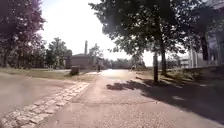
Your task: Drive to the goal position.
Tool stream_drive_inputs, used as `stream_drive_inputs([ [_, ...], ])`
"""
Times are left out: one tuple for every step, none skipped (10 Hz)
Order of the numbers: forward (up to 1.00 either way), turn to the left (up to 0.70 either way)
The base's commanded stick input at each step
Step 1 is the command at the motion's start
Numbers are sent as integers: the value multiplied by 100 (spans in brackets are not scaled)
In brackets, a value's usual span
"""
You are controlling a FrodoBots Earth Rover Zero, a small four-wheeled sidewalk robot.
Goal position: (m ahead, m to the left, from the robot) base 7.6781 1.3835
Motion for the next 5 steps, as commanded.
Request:
stream_drive_inputs([
  [85,0],
  [85,0],
  [85,0],
  [85,0],
  [85,0],
])
